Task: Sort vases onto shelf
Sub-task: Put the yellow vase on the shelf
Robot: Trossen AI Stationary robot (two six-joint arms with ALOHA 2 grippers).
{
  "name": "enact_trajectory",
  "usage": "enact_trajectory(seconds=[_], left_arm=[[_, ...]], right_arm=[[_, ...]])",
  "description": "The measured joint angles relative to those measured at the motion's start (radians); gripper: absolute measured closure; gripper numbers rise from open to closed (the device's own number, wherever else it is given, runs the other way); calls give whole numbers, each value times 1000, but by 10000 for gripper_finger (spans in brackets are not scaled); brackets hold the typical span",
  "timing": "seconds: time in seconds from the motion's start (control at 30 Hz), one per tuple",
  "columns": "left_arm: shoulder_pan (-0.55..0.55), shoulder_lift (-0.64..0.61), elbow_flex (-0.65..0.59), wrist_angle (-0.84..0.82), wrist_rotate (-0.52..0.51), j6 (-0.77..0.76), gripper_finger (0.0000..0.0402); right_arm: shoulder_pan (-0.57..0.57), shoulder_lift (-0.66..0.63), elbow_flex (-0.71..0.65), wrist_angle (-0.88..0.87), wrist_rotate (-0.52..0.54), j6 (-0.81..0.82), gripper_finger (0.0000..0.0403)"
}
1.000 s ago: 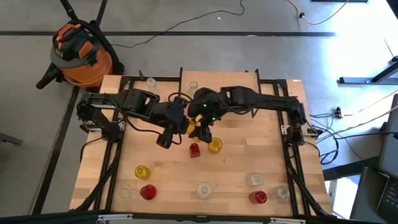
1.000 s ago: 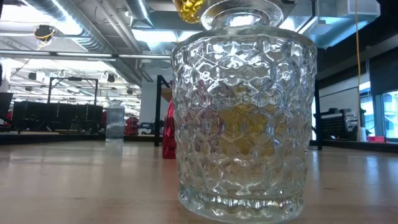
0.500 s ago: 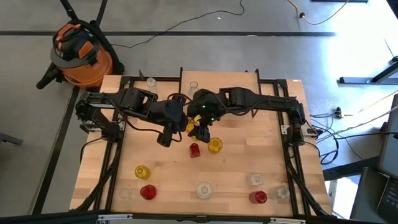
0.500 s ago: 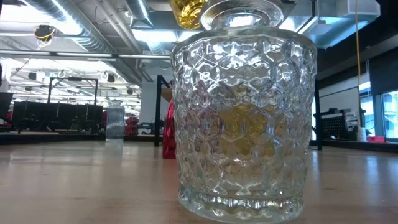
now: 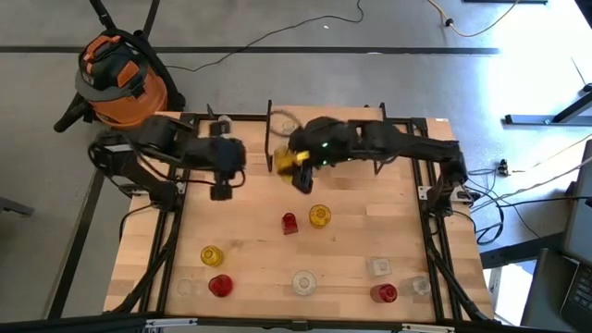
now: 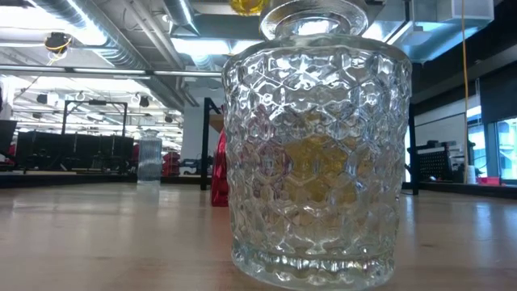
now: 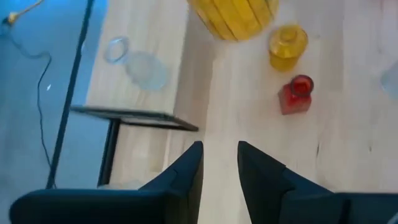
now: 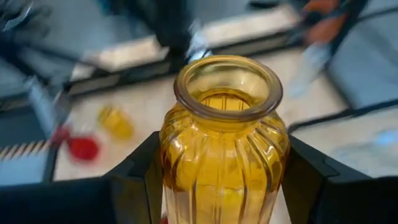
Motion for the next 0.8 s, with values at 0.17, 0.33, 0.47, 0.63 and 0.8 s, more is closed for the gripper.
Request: enact_trajectory(seconds=[0.17, 0.33, 0.47, 0.63, 0.8], left_arm=[[0, -58, 0, 4, -38, -93, 321], [0, -97, 0, 4, -43, -142, 329], [-7, -115, 0, 3, -45, -156, 332], [-10, -119, 0, 4, -48, -154, 333], [-10, -118, 0, 3, -48, -133, 333]], right_arm=[[-23, -40, 2, 15, 234, 0, 202], [-37, -78, -68, 41, 346, 9, 202], [-55, -143, -242, 154, 410, 38, 202], [-133, -268, -579, 477, 396, 90, 202], [-226, -360, -812, 690, 405, 67, 202]])
